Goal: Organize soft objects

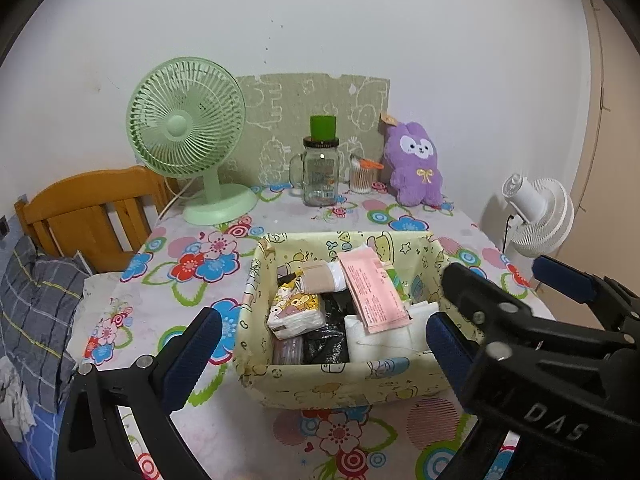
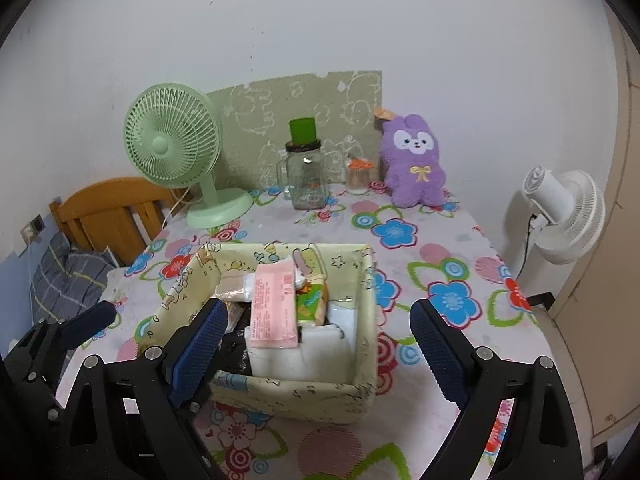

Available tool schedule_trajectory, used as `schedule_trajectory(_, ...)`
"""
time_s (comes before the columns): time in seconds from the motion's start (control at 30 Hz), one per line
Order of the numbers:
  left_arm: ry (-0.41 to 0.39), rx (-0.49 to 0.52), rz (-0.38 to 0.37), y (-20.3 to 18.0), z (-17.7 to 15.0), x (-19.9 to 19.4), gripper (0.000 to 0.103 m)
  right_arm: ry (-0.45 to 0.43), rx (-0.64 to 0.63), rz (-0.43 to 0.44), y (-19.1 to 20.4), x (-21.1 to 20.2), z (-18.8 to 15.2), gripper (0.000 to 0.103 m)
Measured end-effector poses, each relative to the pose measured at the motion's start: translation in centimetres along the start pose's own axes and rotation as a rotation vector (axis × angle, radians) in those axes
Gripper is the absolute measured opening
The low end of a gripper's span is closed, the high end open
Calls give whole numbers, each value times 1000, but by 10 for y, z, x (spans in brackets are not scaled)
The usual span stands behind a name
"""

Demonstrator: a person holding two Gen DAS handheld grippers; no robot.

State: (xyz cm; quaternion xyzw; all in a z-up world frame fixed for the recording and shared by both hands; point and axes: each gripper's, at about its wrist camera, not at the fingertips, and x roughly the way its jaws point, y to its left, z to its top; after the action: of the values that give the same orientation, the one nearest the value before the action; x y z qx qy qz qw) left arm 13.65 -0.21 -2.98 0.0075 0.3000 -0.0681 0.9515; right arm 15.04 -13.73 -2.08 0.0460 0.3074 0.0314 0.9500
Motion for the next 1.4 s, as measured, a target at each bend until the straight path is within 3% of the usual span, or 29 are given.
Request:
schedule_trajectory(0.8,-164,-37,103,8,-11,-94,103,-177,87,-72,-37,-103,-12,103)
schedule_trajectory(1.4,-214,-79,83,22,-27,-127,103,-235,60,-73,-29,-143,-32,103)
